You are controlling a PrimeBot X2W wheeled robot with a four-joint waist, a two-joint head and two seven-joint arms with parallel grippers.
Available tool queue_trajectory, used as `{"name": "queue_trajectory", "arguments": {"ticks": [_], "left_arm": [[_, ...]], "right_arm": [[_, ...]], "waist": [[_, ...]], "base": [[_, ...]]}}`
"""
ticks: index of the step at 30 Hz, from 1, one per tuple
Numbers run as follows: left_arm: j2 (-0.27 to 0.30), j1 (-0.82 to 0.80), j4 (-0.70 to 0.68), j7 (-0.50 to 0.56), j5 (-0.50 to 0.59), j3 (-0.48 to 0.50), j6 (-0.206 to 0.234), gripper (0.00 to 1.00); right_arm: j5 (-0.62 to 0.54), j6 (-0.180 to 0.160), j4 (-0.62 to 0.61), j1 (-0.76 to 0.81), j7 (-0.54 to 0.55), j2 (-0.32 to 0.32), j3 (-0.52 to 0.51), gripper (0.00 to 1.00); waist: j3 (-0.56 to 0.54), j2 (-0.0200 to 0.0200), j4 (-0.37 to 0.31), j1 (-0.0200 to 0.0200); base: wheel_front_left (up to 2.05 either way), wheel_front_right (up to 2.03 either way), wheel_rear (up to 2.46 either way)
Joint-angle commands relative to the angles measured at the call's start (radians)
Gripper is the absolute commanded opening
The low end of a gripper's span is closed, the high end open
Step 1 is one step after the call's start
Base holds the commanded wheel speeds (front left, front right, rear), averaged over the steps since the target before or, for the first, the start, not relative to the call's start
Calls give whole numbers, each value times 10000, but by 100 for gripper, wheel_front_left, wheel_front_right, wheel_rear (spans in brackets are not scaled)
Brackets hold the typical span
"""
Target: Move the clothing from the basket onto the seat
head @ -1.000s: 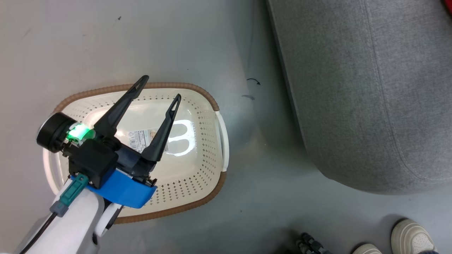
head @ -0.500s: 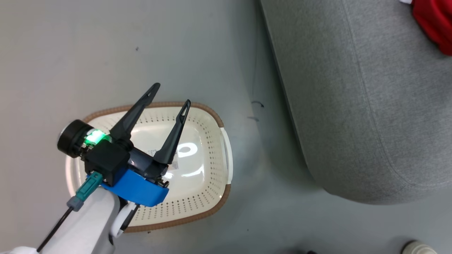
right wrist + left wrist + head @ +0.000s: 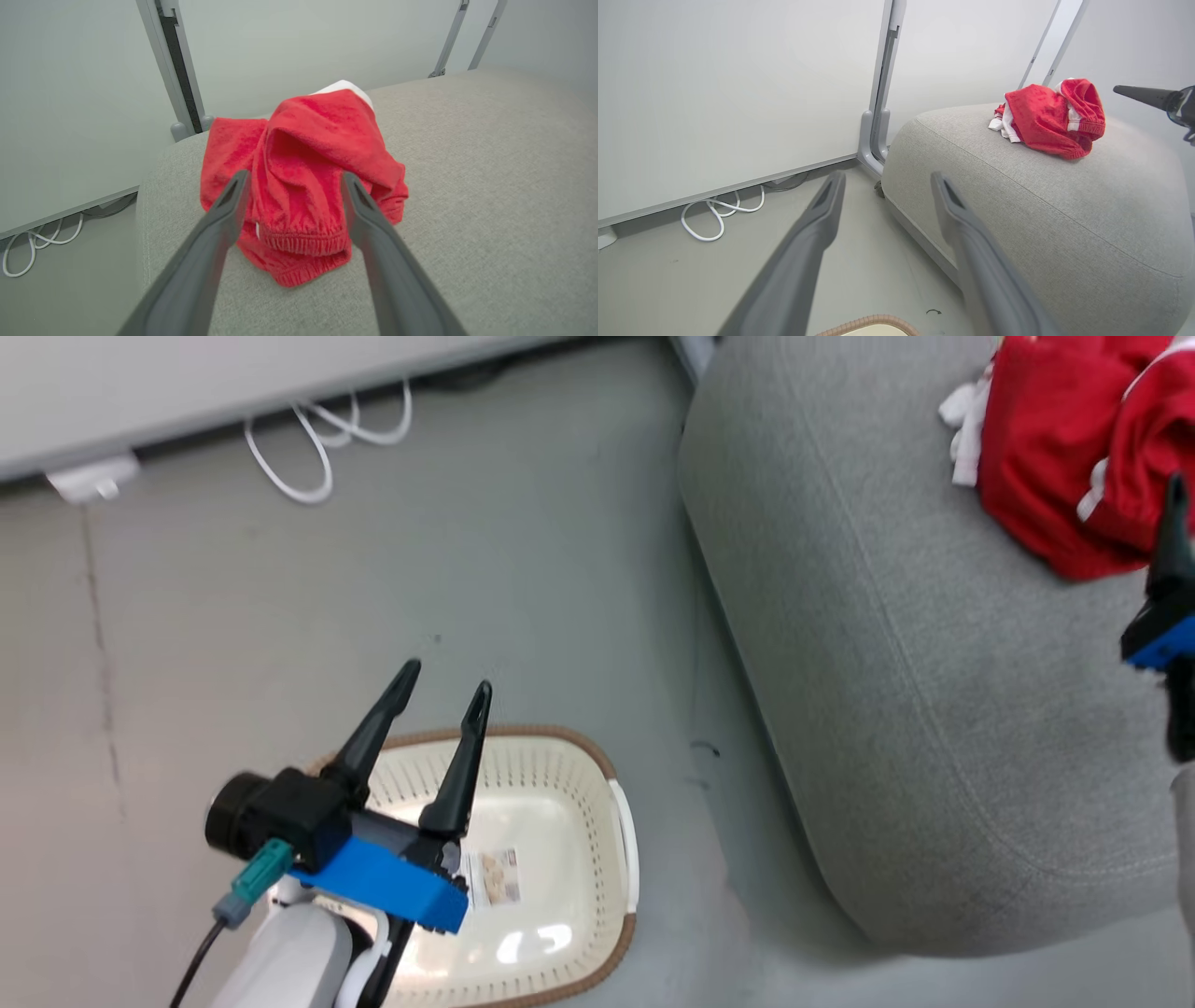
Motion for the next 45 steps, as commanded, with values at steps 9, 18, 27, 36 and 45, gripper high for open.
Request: {"name": "queue_trajectory", "arguments": {"ticks": [9, 18, 27, 36, 45], "left_arm": [[-583, 1140, 907, -45, -39, 910, -210, 100], [-861, 1837, 1027, -46, 192, 2061, -278, 100], [-1074, 2359, 1152, -47, 425, 2871, -290, 100], [-1200, 2780, 1128, -47, 546, 3344, -293, 100], [-1288, 2900, 1274, -47, 561, 3641, -266, 100]], "right_arm": [[242, 3, -2002, 2725, -421, 572, 793, 100], [-84, 1, -4828, 5229, -20, 1622, 1341, 100], [-293, 1, -6450, 6950, 613, 2210, 1580, 100], [-381, 3, -7104, 7877, 836, 2346, 2039, 100], [-66, 3, -7162, 8217, 882, 2337, 2404, 100]], "waist": [[-2124, 0, 728, 2], [-2754, 0, 1178, 2], [-3308, 0, 1819, 2], [-3611, 0, 2220, 2], [-3705, 0, 2486, 2]], "base": [[0, 0, 0], [0, 0, 0], [0, 0, 0], [0, 0, 0], [0, 0, 0]]}}
